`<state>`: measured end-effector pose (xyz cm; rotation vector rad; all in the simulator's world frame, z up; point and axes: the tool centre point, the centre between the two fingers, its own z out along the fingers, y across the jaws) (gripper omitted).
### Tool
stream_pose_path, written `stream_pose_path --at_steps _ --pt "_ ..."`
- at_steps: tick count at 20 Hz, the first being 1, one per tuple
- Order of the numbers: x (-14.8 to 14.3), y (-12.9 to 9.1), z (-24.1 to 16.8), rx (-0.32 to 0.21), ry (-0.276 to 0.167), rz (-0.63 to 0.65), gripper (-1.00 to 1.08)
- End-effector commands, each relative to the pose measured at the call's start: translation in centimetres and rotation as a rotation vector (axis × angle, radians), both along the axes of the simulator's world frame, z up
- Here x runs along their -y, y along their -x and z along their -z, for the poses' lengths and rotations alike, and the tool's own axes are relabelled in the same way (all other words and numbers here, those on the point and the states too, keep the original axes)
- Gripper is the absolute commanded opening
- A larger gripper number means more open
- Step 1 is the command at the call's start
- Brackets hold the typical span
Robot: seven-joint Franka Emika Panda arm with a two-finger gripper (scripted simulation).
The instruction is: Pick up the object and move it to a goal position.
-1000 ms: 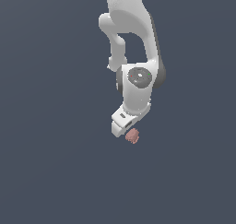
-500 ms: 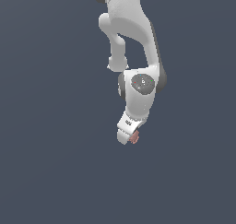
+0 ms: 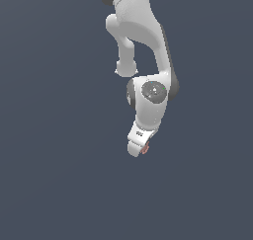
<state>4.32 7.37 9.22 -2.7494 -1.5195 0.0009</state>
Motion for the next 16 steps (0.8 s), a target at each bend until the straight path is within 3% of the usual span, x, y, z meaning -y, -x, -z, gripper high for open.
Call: stream_pose_path --at_steps 1,16 --pt "0.0 0.0 0.2 0.000 0.000 0.000 1.00" --pt "0.0 0.0 5.0 0.000 0.000 -0.005 1.00"
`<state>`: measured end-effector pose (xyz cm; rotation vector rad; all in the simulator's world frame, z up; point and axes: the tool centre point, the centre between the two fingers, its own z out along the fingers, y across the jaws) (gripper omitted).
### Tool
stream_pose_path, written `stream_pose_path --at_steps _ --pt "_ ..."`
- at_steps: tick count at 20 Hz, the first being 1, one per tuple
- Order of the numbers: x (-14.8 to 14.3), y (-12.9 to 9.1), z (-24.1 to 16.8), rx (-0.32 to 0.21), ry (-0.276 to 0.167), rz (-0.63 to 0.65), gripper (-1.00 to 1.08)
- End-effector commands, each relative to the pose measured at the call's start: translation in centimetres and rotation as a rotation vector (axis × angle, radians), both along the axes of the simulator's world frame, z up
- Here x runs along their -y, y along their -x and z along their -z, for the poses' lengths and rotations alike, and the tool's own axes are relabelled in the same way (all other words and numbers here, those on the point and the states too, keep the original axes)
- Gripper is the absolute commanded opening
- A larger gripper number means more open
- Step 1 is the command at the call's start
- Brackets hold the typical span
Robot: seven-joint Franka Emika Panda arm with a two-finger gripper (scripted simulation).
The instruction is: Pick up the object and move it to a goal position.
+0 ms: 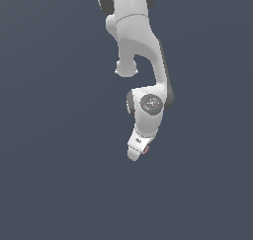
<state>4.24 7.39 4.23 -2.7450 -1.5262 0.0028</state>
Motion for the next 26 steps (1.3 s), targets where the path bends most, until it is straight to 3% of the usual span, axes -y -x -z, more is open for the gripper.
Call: stream_pose_path --at_steps 1,15,26 --pt "0.0 -0.1 0.0 0.002 0.000 0.000 -1.00" --pt "0.1 -0.2 -0.6 0.002 0.000 0.000 -1.00" --pt "0.7 -1.5 -7.6 0.002 -0.001 -0.001 -1.00"
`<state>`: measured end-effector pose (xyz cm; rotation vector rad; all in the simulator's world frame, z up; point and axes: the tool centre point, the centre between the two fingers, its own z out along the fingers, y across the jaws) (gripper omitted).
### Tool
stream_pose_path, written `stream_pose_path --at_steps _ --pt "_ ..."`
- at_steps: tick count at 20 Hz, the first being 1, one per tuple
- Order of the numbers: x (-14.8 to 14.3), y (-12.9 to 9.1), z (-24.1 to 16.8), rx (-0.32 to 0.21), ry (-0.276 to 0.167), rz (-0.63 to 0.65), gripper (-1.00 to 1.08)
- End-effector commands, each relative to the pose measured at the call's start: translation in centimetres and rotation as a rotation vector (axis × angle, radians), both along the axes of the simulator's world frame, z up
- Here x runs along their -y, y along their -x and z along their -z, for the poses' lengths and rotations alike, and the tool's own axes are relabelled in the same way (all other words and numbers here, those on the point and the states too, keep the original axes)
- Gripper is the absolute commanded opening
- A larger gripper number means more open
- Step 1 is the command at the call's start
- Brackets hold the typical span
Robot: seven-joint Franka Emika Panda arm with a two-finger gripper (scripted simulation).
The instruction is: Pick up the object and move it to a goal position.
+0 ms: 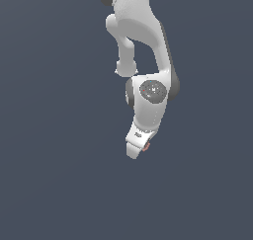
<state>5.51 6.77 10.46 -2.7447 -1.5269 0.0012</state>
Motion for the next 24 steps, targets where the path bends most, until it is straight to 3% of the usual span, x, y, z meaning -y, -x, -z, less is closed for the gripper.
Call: stream_pose_path --at_steps 1,15,24 --pt "0.2 -0.4 -2.4 0.001 0.000 0.000 -1.00" --pt "1.6 -3.5 -16.8 0.001 -0.002 -0.001 -1.00" --pt "2.2 -4.9 -22.1 0.001 -0.001 0.000 -1.00"
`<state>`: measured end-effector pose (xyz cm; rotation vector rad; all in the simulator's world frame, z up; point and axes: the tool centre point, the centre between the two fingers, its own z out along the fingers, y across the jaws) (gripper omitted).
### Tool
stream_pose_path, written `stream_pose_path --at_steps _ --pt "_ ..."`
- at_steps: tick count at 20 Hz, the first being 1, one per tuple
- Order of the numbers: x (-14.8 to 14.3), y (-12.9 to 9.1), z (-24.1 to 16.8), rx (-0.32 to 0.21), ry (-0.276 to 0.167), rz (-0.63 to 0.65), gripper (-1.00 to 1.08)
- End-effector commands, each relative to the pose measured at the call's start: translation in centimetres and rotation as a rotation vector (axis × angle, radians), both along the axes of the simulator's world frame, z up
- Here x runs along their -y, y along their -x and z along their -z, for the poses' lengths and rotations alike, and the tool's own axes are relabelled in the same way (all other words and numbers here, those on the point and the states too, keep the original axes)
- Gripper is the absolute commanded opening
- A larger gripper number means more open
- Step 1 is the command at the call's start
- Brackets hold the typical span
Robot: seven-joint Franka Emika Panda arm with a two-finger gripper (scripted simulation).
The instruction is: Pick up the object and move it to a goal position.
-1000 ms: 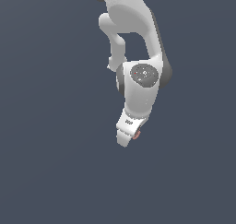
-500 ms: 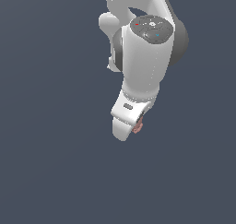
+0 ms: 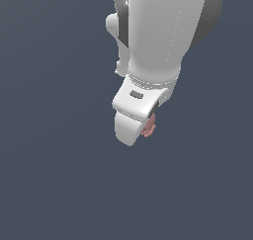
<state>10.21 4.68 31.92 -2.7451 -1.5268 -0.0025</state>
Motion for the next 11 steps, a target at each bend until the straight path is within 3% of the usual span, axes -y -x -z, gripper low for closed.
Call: stream_pose_path --at_steps 1,11 --pt "0.1 -0.3 -1.0 -0.001 0.001 0.000 -1.00" --pt "0.2 -0.7 -2.4 -0.001 0.001 0.000 -1.00"
